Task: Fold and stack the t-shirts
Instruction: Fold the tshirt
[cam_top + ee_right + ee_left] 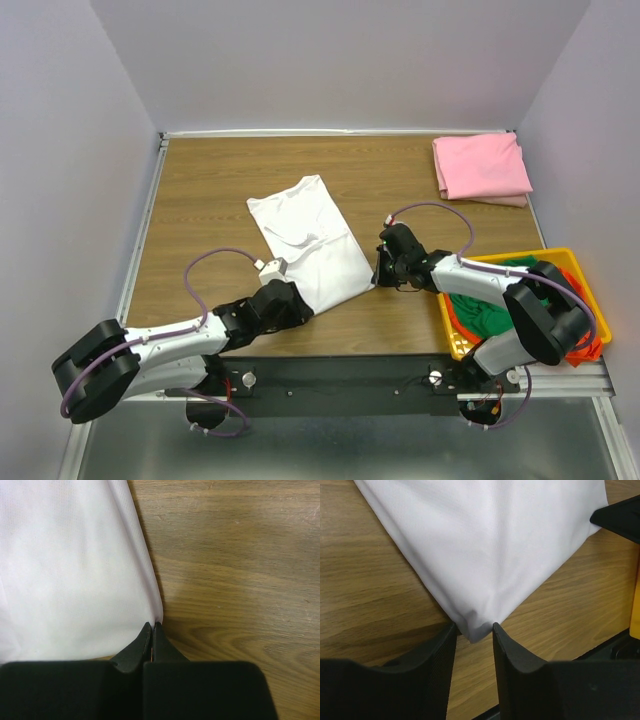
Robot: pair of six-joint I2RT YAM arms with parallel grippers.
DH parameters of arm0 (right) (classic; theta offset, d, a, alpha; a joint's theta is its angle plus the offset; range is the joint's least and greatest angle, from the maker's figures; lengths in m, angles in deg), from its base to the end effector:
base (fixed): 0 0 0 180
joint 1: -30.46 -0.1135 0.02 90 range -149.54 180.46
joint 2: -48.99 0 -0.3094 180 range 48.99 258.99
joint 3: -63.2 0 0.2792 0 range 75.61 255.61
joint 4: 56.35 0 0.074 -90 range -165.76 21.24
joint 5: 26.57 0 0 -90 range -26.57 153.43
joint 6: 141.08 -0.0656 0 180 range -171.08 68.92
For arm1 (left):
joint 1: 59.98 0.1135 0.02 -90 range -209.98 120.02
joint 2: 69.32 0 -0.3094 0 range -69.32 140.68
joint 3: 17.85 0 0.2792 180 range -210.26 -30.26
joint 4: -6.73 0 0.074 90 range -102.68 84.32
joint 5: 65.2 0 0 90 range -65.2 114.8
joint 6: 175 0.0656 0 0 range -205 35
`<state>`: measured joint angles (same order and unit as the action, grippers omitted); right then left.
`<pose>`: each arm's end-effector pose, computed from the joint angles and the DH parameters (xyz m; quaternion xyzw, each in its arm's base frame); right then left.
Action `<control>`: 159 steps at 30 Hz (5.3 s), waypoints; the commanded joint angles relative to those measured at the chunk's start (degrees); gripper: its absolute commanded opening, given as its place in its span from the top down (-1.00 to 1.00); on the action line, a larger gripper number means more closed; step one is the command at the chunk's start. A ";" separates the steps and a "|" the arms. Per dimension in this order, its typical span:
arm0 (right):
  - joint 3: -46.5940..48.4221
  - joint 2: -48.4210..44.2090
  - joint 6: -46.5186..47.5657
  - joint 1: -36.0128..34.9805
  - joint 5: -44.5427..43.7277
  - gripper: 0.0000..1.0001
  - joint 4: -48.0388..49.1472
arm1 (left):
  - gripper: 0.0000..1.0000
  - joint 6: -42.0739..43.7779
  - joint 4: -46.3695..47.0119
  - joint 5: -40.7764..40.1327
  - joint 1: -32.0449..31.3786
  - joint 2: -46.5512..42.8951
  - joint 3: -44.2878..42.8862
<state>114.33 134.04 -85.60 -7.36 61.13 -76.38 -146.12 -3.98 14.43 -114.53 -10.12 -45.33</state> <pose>0.2442 0.1862 0.1531 -0.0212 0.9505 0.1672 0.2610 0.1264 -0.1571 0.1390 -0.0886 0.9077 -0.2960 0.2838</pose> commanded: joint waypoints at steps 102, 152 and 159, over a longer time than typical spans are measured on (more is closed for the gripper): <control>50.07 21.40 15.01 4.07 -21.70 0.99 -17.61 | 1.00 19.10 31.35 29.51 31.60 16.82 -8.31; 6.46 -28.54 -35.52 -29.49 -18.70 0.99 -52.58 | 1.00 6.99 -10.74 16.97 -3.90 -19.28 -1.54; 5.14 -31.09 -39.12 -30.82 -18.79 0.99 -56.28 | 1.00 3.03 -13.73 18.19 -8.03 -22.38 0.39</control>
<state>120.93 104.87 -120.38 -37.48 44.85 -127.67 -139.82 -14.56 33.27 -120.49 -32.06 -46.55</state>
